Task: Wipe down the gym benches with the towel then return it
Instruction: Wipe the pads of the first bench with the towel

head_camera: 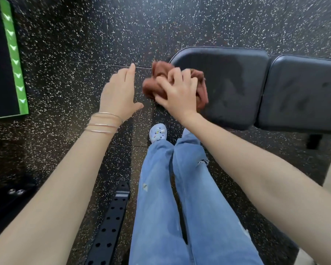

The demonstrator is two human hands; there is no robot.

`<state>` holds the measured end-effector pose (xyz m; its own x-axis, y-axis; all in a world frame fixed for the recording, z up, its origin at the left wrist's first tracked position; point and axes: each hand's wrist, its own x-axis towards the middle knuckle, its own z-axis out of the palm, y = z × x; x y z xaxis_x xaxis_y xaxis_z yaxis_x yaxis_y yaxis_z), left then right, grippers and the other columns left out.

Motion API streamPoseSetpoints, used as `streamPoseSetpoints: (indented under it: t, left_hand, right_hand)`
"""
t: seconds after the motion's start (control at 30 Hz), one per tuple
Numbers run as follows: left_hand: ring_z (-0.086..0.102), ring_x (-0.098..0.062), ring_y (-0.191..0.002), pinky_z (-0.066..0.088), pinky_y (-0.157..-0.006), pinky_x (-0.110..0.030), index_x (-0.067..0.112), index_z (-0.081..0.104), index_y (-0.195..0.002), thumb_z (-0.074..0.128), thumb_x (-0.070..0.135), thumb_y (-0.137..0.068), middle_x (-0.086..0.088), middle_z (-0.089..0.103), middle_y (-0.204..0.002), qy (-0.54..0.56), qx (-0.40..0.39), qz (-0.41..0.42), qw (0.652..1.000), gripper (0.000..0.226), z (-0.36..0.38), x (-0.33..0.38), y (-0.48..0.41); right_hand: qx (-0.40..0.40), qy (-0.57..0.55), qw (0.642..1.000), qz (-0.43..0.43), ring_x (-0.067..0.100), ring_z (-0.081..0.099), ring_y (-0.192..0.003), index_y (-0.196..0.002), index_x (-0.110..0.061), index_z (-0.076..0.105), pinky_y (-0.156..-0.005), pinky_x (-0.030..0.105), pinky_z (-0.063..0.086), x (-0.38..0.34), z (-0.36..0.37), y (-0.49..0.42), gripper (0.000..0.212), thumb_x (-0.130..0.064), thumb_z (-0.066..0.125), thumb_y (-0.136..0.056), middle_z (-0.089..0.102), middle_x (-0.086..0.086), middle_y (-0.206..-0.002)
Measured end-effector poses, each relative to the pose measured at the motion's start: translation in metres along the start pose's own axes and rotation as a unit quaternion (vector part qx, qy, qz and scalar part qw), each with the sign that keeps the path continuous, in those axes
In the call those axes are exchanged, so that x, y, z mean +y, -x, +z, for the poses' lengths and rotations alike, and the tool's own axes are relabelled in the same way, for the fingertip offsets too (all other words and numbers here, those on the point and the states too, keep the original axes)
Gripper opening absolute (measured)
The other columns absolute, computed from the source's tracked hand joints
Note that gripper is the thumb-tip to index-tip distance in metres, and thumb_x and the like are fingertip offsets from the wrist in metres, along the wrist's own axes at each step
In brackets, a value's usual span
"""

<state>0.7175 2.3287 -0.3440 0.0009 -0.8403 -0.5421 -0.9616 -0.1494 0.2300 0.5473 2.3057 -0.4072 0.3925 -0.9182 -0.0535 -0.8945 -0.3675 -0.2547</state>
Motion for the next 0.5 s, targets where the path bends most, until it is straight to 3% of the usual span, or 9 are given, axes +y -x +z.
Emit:
streamPoseSetpoints:
  t: [0.07, 0.13, 0.2, 0.27, 0.33, 0.37, 0.43, 0.5]
  left_hand:
    - [0.037, -0.035, -0.13, 0.036, -0.105, -0.046, 0.005, 0.012, -0.15, 0.078, 0.026, -0.075, -0.016, 0.033, -0.147, 0.003, -0.007, 0.006, 1.0, 0.102, 0.0, 0.0, 0.0]
    - [0.036, -0.034, -0.131, 0.034, -0.107, -0.045, 0.005, 0.013, -0.15, 0.075, 0.026, -0.078, -0.015, 0.034, -0.147, 0.006, -0.009, 0.015, 1.0, 0.097, 0.001, 0.002, -0.002]
    - [0.036, -0.034, -0.131, 0.034, -0.109, -0.045, 0.005, 0.015, -0.15, 0.07, 0.025, -0.082, -0.015, 0.033, -0.148, 0.013, -0.008, 0.033, 0.999, 0.09, 0.004, 0.006, -0.006]
    - [0.035, -0.033, -0.133, 0.034, -0.108, -0.044, 0.005, 0.016, -0.15, 0.065, 0.025, -0.086, -0.013, 0.032, -0.149, 0.021, -0.008, 0.048, 0.999, 0.083, 0.007, 0.012, -0.011]
    - [0.033, -0.032, -0.135, 0.033, -0.109, -0.043, 0.006, 0.017, -0.149, 0.06, 0.027, -0.09, -0.012, 0.031, -0.15, 0.032, -0.007, 0.059, 0.998, 0.076, 0.01, 0.019, -0.017]
    - [0.032, -0.031, -0.135, 0.033, -0.109, -0.043, 0.006, 0.017, -0.149, 0.057, 0.027, -0.091, -0.012, 0.031, -0.15, 0.039, -0.001, 0.063, 0.997, 0.073, 0.011, 0.023, -0.02]
    - [0.031, -0.031, -0.136, 0.031, -0.11, -0.042, 0.006, 0.019, -0.149, 0.052, 0.026, -0.094, -0.012, 0.031, -0.15, 0.05, 0.015, 0.067, 0.996, 0.067, 0.012, 0.028, -0.028]
    - [0.03, -0.031, -0.137, 0.028, -0.112, -0.041, 0.005, 0.02, -0.149, 0.049, 0.024, -0.095, -0.013, 0.032, -0.15, 0.064, 0.019, 0.061, 0.996, 0.064, 0.014, 0.032, -0.037]
  right_hand:
    - [-0.002, -0.005, 0.994, -0.111, 0.024, 0.039, -0.084, -0.095, -0.026, 0.063, -0.062, 0.037, 0.035, 0.018, 0.0, 0.029, 0.029, -0.044, 0.062, -0.072, 0.056, 0.007, -0.087]
    - [-0.005, -0.028, 0.989, -0.144, 0.026, 0.044, -0.083, -0.099, -0.029, 0.063, -0.061, 0.038, 0.038, 0.039, -0.003, 0.047, 0.029, -0.043, 0.063, -0.074, 0.056, 0.007, -0.087]
    - [0.004, -0.054, 0.996, -0.077, 0.028, 0.048, -0.082, -0.1, -0.028, 0.064, -0.062, 0.038, 0.039, 0.054, -0.007, 0.043, 0.028, -0.043, 0.064, -0.077, 0.056, 0.007, -0.088]
    - [0.033, -0.078, 0.991, 0.101, 0.03, 0.049, -0.088, -0.102, -0.026, 0.066, -0.069, 0.036, 0.036, 0.056, -0.01, 0.012, 0.03, -0.046, 0.061, -0.08, 0.056, 0.008, -0.096]
    - [0.062, -0.088, 0.949, 0.296, 0.028, 0.045, -0.102, -0.11, -0.029, 0.062, -0.076, 0.035, 0.033, 0.052, -0.016, -0.033, 0.035, -0.051, 0.055, -0.085, 0.053, 0.006, -0.109]
    - [0.056, -0.083, 0.93, 0.354, 0.027, 0.042, -0.108, -0.113, -0.03, 0.06, -0.081, 0.036, 0.034, 0.05, -0.015, -0.053, 0.037, -0.054, 0.051, -0.087, 0.05, 0.005, -0.115]
    - [0.035, -0.053, 0.928, 0.368, 0.027, 0.04, -0.111, -0.114, -0.03, 0.058, -0.083, 0.038, 0.036, 0.044, -0.012, -0.07, 0.038, -0.056, 0.046, -0.089, 0.048, 0.004, -0.118]
    - [0.086, -0.027, 0.954, 0.286, 0.028, 0.047, -0.098, -0.108, -0.027, 0.062, -0.072, 0.035, 0.036, 0.042, -0.006, -0.047, 0.036, -0.053, 0.049, -0.086, 0.054, 0.006, -0.106]
